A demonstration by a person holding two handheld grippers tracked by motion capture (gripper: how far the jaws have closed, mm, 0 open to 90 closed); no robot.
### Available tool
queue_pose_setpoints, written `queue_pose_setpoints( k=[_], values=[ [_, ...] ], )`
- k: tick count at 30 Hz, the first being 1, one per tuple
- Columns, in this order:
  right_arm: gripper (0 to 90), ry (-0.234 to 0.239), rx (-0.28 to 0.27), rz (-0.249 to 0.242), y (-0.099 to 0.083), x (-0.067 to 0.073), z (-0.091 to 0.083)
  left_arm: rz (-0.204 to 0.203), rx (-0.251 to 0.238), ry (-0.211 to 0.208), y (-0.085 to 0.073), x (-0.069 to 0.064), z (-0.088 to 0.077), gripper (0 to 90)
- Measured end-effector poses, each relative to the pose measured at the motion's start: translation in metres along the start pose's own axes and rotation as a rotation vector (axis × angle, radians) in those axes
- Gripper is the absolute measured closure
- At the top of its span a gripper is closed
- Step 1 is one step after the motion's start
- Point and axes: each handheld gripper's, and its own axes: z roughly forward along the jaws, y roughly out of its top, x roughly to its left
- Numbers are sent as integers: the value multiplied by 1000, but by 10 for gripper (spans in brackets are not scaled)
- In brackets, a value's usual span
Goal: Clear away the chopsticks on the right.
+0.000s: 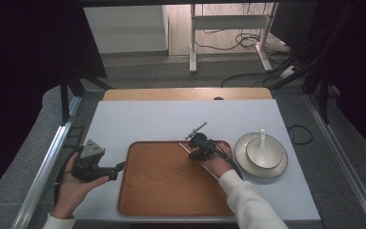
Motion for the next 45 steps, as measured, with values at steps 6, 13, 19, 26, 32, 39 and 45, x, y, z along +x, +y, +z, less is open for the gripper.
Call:
queue_pose_setpoints(
  k=[6, 13, 19, 26, 32, 39, 45],
  values=[
    [898, -24, 0, 3, -2, -1, -5, 10, 1, -5, 2, -3, 1, 150],
    [898, 2, -35, 7, 7, -3, 1, 11, 1, -6, 3, -4, 2, 150],
    [898, -22, -9, -9, 16, 1, 10, 6, 1, -5, 1, -2, 2, 150],
    [898, -65, 15, 15, 11, -6, 5, 7, -2, -4, 1, -2, 0, 150],
    [899, -93, 14, 28, 2, -12, -5, 9, -1, -3, 1, -2, 1, 150],
    [898, -114, 29, 53, -13, -20, -11, 14, 3, -4, 1, -3, 2, 149],
    [898, -139, 39, 59, -24, -23, -19, 15, 4, -4, 2, -3, 2, 149]
  ],
)
